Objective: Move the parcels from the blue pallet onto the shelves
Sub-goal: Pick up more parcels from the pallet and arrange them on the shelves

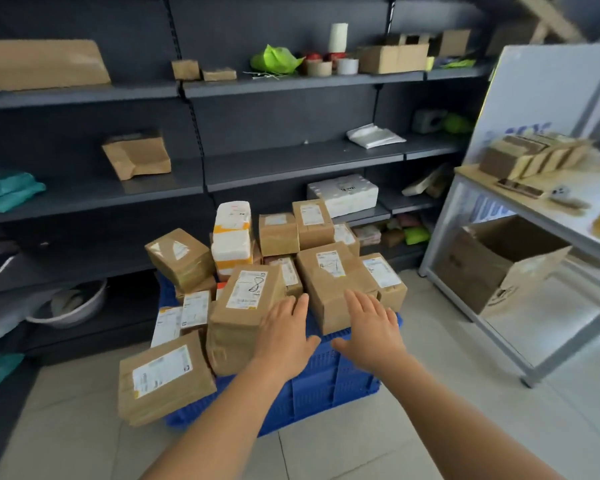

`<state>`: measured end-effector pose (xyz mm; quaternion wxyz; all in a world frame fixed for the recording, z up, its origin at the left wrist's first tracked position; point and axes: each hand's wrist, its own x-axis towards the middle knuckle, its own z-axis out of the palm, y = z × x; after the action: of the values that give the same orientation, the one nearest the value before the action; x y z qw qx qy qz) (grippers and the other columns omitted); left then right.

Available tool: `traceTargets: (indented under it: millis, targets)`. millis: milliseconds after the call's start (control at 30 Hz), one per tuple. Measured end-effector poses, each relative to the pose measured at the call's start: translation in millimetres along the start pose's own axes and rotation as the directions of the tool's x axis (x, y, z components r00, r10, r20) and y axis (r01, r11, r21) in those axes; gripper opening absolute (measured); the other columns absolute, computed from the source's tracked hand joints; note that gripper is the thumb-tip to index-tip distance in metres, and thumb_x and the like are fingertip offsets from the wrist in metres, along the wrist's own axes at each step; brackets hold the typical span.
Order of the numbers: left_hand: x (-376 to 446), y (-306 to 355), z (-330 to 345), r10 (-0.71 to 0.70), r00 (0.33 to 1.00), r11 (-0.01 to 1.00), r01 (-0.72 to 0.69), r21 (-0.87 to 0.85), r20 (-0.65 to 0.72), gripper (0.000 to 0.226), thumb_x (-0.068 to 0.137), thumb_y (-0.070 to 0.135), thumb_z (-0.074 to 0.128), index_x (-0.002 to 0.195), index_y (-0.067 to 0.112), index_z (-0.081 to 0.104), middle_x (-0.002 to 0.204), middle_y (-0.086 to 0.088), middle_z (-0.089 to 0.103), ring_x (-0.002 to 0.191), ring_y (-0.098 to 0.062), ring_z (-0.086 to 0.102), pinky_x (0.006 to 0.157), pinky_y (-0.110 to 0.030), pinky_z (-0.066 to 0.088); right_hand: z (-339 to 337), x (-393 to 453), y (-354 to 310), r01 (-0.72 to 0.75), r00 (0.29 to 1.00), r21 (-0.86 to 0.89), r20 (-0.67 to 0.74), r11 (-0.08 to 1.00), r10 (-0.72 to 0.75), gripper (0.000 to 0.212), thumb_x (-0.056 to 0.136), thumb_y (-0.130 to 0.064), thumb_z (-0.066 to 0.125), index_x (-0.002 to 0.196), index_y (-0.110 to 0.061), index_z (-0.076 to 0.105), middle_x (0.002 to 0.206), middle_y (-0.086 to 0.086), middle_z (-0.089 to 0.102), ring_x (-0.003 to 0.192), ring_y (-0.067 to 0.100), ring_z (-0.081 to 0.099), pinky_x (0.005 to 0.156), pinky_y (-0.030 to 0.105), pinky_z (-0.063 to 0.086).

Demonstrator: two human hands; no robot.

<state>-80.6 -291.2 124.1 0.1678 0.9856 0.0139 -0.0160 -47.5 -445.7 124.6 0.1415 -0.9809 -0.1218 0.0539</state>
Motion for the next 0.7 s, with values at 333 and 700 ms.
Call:
traceTargets:
  millis: [333, 700]
  targets:
    - [109, 3, 57, 0.014, 0.988, 0.993, -0.032, 0.116, 0.153, 0.073, 0.096, 0.039, 0.050, 0.153, 0.016, 0.010, 0.154, -0.005, 0.024, 0.141, -0.024, 0.022, 0.116, -0.037, 0.021, 29, 89, 68, -0.124, 0.988, -0.006, 0.094, 0.992, 0.124, 0.087, 0.085, -0.045, 0.065, 0.151, -0.022, 0.013, 0.158, -0.004, 0.018, 0.146, 0.020, 0.012, 0.119, 0.043, 0.014]
    - [224, 14, 140, -0.344, 0.902, 0.937, 0.346, 0.040, 0.262, 0.086, 0.093, 0.042, 0.056, 0.153, 0.017, 0.000, 0.153, -0.008, 0.024, 0.139, -0.025, 0.029, 0.113, -0.036, 0.031, 71, 234, 159, -0.133, 0.945, 0.106, 0.313, 0.986, 0.094, 0.090, 0.085, -0.040, 0.063, 0.151, -0.023, 0.004, 0.154, -0.002, 0.019, 0.141, 0.023, 0.021, 0.116, 0.040, 0.023]
